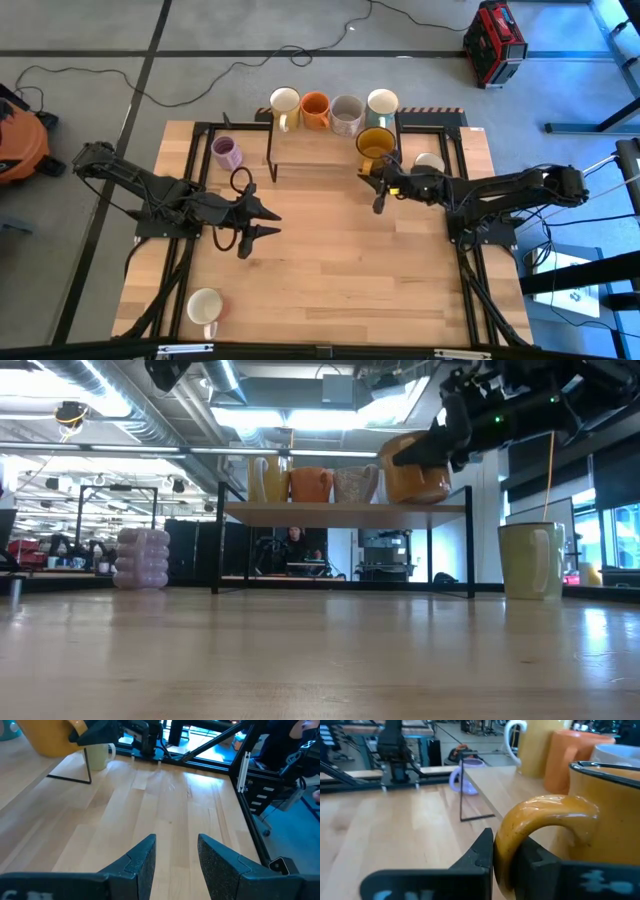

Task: Place coffee mugs
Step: Put the yellow mug on the shelf

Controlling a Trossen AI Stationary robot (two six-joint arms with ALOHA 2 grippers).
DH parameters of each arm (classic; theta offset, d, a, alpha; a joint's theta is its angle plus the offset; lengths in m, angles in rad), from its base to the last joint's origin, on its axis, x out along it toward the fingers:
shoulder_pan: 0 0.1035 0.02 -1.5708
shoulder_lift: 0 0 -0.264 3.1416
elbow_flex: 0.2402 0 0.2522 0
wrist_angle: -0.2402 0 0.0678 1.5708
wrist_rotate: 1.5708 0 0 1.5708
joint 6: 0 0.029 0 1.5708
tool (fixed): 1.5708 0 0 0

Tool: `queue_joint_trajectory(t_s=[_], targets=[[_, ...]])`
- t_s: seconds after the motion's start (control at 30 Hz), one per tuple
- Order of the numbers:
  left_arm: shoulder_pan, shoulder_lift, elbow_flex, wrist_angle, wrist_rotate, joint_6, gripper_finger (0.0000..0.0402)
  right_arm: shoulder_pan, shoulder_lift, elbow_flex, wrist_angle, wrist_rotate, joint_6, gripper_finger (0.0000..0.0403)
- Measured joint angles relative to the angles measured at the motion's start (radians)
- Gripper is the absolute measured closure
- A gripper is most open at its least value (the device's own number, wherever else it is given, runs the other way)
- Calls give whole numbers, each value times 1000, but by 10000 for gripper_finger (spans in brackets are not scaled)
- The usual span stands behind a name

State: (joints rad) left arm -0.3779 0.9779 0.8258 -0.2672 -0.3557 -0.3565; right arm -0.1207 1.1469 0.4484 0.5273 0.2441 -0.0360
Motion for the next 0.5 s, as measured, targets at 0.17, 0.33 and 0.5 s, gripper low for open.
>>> queue_joint_trajectory(t_s=[0.17, 0.33, 0.5], targets=[[0, 0, 0, 0, -2, 0, 262, 1, 0, 1, -21, 36, -3, 382], [0, 0, 0, 0, -2, 0, 262, 0, 0, 1, -29, 44, -6, 382], [0, 0, 0, 0, -2, 0, 262, 1, 0, 2, -30, 53, 1, 382]])
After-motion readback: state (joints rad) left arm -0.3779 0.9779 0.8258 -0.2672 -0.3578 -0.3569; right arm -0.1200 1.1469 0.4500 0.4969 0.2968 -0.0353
